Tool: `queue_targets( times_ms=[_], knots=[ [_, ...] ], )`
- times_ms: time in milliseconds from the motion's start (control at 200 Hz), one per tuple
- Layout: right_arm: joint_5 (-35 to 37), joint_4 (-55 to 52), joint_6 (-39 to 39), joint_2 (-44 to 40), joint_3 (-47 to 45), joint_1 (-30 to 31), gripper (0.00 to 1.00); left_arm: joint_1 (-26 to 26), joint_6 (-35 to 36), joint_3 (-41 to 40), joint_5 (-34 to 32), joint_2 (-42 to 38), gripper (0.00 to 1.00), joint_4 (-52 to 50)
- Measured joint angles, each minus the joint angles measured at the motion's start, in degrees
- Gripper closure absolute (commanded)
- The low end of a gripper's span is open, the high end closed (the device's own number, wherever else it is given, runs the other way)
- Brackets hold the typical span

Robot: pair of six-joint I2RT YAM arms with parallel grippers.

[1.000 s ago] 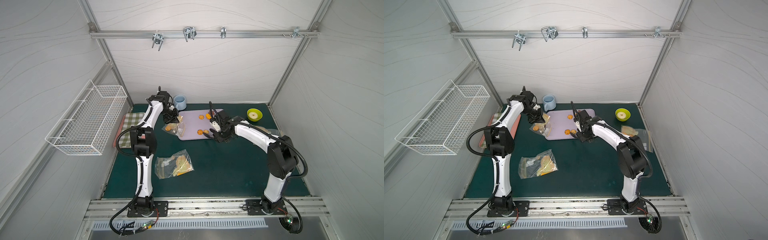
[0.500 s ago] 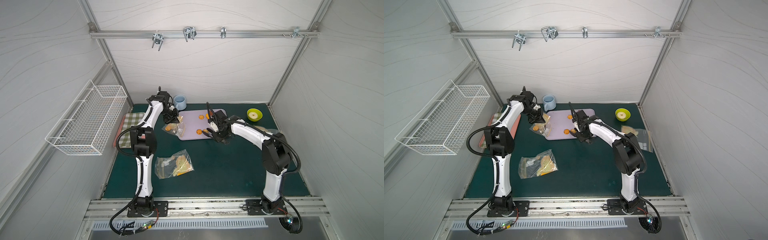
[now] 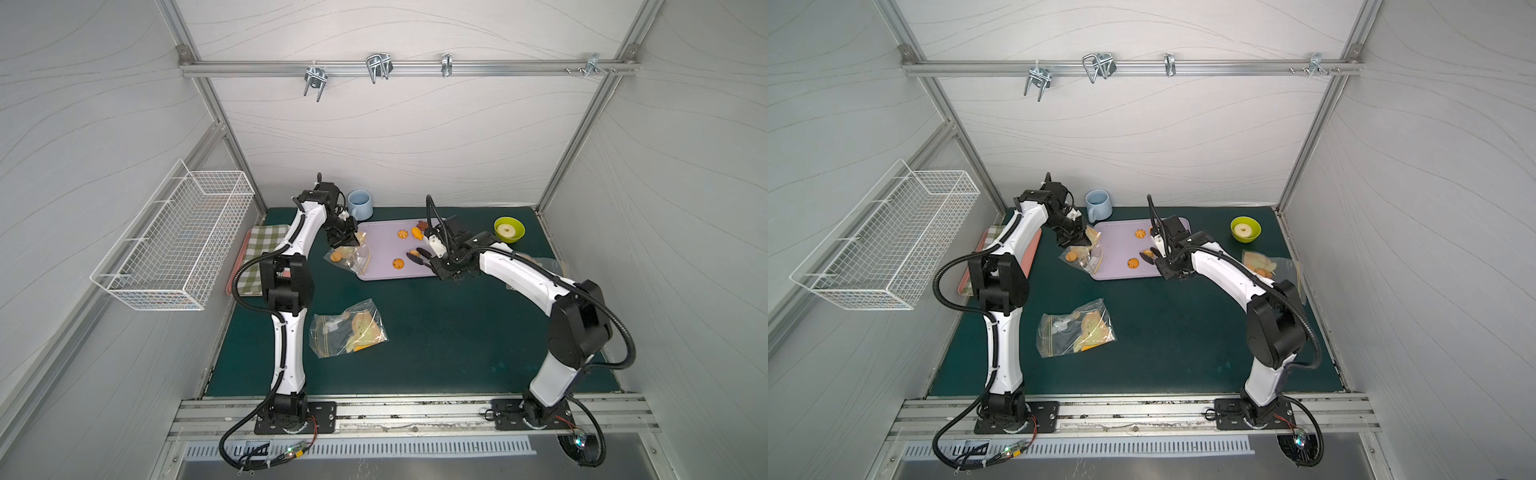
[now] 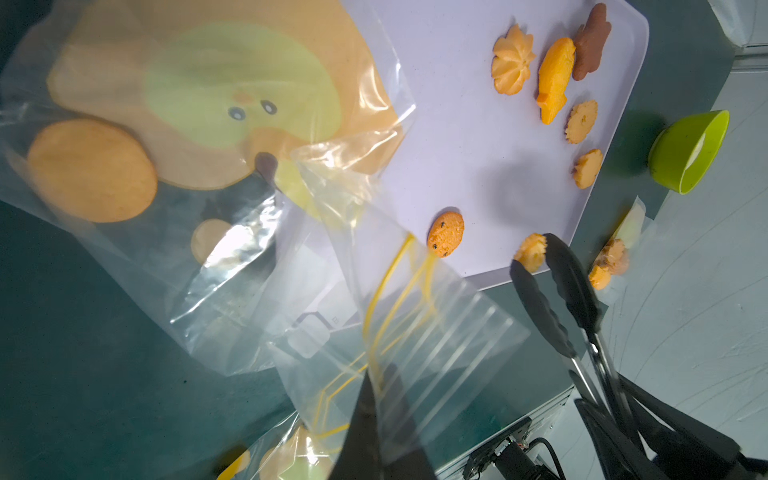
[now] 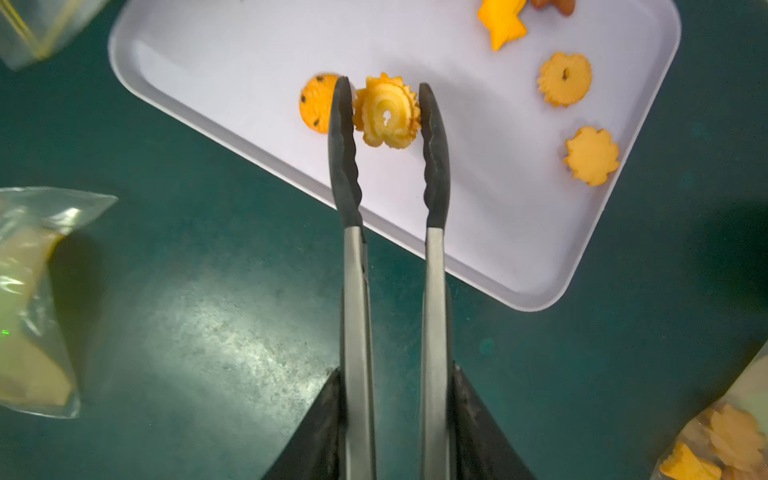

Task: Put the cookies into a resealable bag to prevent moisture
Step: Pick up the cookie from the tray, then place the cookie in the ziploc bag.

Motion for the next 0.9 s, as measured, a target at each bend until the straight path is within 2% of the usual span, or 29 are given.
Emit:
queue_targets(
  times_ms=[160,545,900],
  knots=[
    [-4.6,3.1,1.9,-1.6,0.0,0.0,0.61,0.0,-0.4,0.7,0.5,0.0,1.0,0.0],
    [-23.7,10.6,9.4,-0.4,1.5,1.0,0.62,0.0,-0.4,1.5,1.5,0.1,1.0,0.0],
    [-28.7,12.6,11.6,5.7,4.0,2.0,0.62,0.0,-0.4,1.5,1.8,0.1,1.0,0.0]
  ],
)
